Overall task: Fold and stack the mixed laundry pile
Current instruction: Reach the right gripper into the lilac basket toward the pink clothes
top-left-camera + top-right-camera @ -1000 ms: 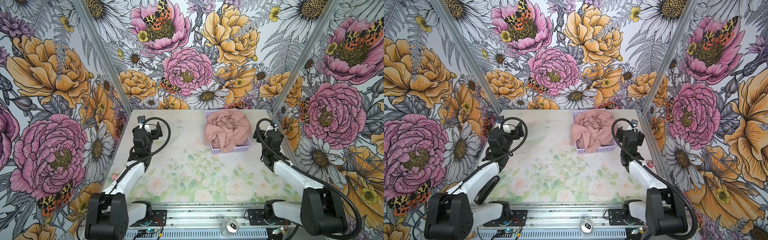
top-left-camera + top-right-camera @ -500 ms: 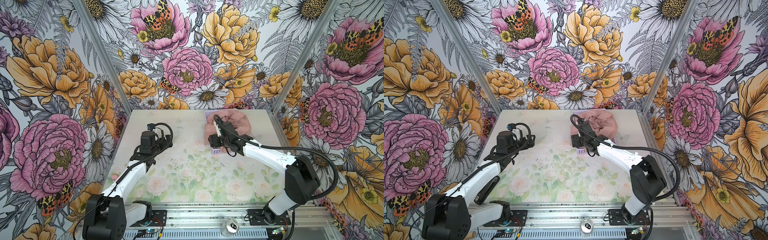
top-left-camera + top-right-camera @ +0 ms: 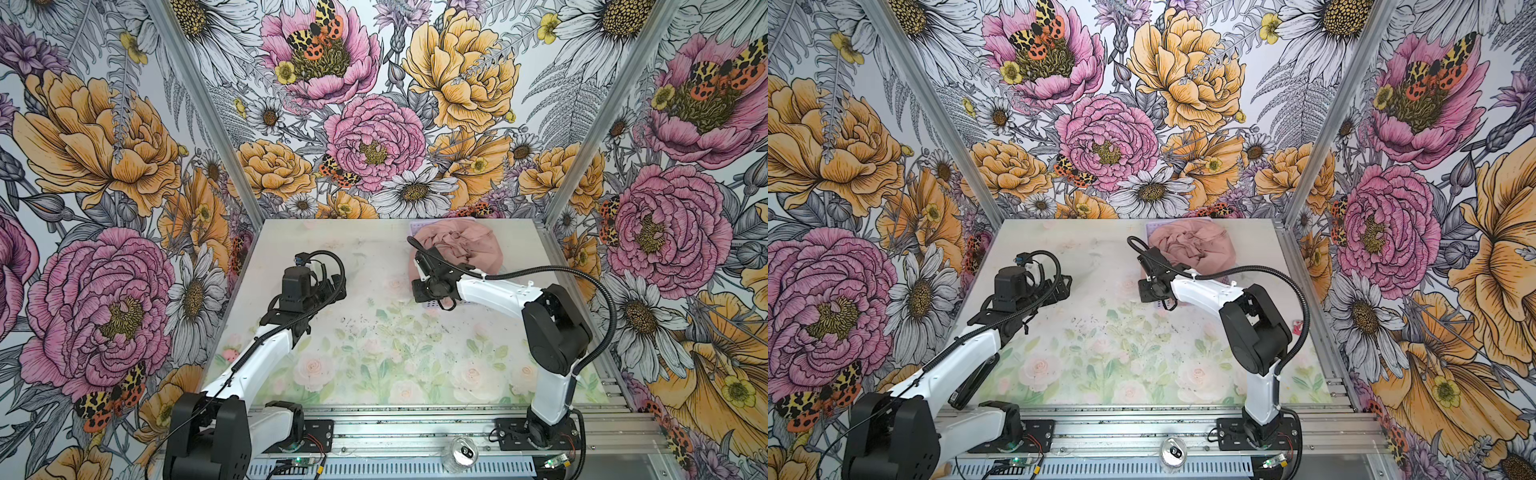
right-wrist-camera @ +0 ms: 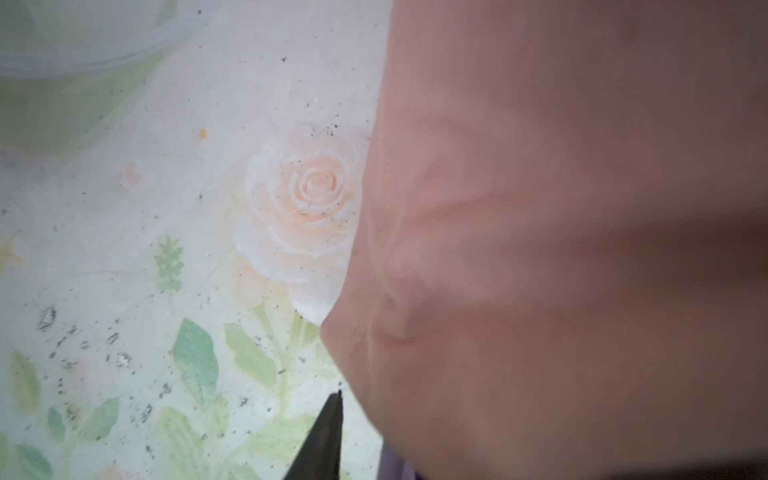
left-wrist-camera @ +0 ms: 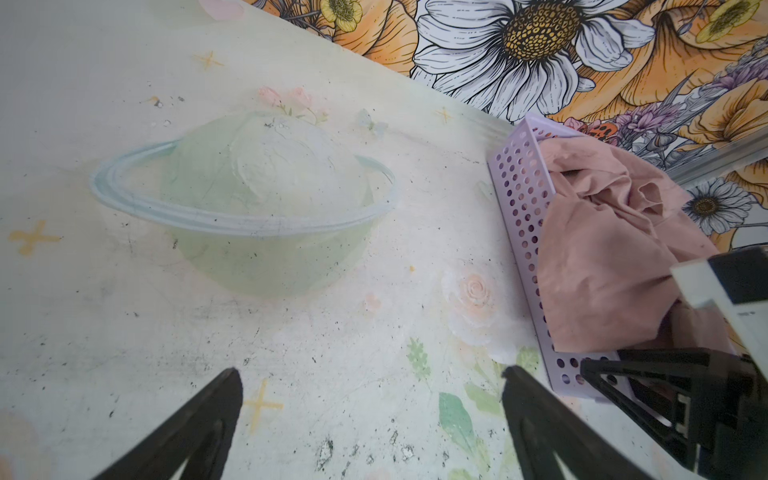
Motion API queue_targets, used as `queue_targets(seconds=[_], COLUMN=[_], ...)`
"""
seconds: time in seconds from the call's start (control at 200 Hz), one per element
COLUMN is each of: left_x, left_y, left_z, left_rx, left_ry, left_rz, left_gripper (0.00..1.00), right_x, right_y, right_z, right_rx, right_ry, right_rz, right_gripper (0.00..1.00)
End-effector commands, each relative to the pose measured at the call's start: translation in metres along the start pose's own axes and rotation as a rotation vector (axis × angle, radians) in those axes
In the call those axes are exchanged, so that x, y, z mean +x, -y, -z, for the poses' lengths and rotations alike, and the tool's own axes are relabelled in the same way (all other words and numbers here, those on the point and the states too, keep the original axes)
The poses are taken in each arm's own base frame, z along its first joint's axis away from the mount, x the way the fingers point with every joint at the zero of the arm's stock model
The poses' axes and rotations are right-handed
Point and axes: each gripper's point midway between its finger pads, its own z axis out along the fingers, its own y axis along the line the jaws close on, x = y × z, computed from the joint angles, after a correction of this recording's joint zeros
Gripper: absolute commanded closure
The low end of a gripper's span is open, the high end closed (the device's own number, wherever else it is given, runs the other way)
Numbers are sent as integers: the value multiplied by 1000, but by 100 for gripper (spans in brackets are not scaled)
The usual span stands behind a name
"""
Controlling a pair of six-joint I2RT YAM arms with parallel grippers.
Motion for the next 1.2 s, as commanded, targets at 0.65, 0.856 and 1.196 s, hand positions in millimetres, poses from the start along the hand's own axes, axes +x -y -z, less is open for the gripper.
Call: queue_targets(seconds=[0.65, 0.856, 1.196], left_x=[8, 8, 3], left_y=[12, 11, 18], left_z=[-2, -3, -3], left_rx=[53, 51, 66], left_ry=[-24, -24, -30], left_rz=[23, 23, 19], left_gripper=[1, 1, 1], right_x=[6, 3, -37], right_y=[230, 263, 253], right_z=[31, 38, 101], right_rx=[260, 310, 275], right_ry=[-100, -92, 12], right_rz=[-76, -107, -164], right_gripper=[100, 100, 50])
